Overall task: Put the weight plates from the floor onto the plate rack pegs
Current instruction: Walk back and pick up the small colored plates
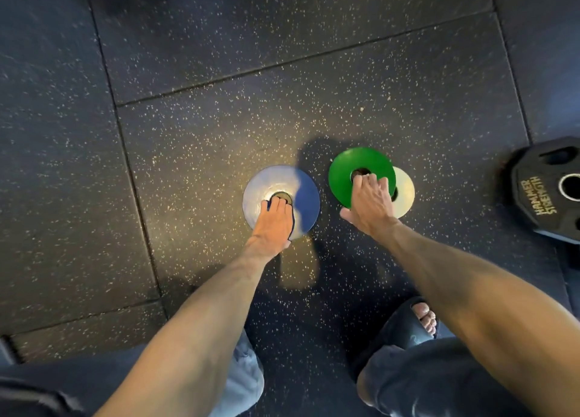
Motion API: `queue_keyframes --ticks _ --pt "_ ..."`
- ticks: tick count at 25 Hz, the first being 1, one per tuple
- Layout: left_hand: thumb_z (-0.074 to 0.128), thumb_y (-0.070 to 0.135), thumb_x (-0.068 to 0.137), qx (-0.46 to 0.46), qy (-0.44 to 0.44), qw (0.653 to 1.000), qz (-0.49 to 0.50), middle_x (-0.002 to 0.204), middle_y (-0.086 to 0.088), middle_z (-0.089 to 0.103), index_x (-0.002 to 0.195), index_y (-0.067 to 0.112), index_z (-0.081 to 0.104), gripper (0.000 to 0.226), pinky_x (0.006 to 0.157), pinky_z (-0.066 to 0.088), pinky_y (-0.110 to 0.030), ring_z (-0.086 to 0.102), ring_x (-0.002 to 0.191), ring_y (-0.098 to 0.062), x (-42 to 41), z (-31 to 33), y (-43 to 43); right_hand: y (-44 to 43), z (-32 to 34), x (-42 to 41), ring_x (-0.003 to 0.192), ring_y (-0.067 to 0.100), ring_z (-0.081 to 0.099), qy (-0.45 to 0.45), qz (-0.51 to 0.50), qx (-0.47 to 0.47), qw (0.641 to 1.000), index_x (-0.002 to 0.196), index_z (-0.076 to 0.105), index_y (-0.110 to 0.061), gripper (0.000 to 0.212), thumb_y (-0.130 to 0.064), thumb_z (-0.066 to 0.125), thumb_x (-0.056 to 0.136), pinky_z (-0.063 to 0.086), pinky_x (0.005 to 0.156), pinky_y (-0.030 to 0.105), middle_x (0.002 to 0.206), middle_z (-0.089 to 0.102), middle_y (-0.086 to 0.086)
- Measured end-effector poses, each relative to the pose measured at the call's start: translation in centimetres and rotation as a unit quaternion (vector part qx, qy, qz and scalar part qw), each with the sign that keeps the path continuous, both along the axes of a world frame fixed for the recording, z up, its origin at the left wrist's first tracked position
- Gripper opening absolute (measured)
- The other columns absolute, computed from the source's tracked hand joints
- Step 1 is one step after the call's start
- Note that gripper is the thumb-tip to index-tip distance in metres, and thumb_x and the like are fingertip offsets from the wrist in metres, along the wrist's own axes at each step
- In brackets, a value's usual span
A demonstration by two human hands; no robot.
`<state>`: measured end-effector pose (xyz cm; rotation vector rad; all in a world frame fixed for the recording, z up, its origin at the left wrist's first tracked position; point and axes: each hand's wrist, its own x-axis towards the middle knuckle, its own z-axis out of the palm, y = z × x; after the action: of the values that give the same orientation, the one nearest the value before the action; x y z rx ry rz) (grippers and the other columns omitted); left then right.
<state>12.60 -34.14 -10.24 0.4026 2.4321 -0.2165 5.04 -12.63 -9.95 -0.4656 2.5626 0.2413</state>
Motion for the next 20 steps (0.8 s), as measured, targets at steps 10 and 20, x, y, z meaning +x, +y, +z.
queue_keyframes --ticks 10,20 --pt "0.075 0.059 0.071 0.07 -0.189 0.968 0.147 0.096 0.003 0.049 0.107 0.012 0.049 0.065 0.108 0.033 -0.049 0.046 0.104 -0.021 -3.9 10.6 -1.1 -1.3 9.7 1.1 0.1 0.032 0.058 0.016 0.049 -0.023 0.998 0.118 0.051 -0.002 0.054 -0.046 0.06 0.088 0.038 0.101 0.048 0.108 0.064 0.015" --pt "0.056 0.007 0.089 0.121 -0.178 0.961 0.176 0.085 0.001 0.054 0.098 0.016 0.049 0.014 0.113 0.026 -0.05 0.058 0.095 -0.025 -3.3 42.1 0.5 2.1 42.7 3.6 0.096 0.033 0.06 0.05 -0.048 -0.035 0.997 0.111 0.053 -0.007 0.047 -0.043 0.063 0.083 0.036 0.092 0.047 0.104 0.067 0.015"
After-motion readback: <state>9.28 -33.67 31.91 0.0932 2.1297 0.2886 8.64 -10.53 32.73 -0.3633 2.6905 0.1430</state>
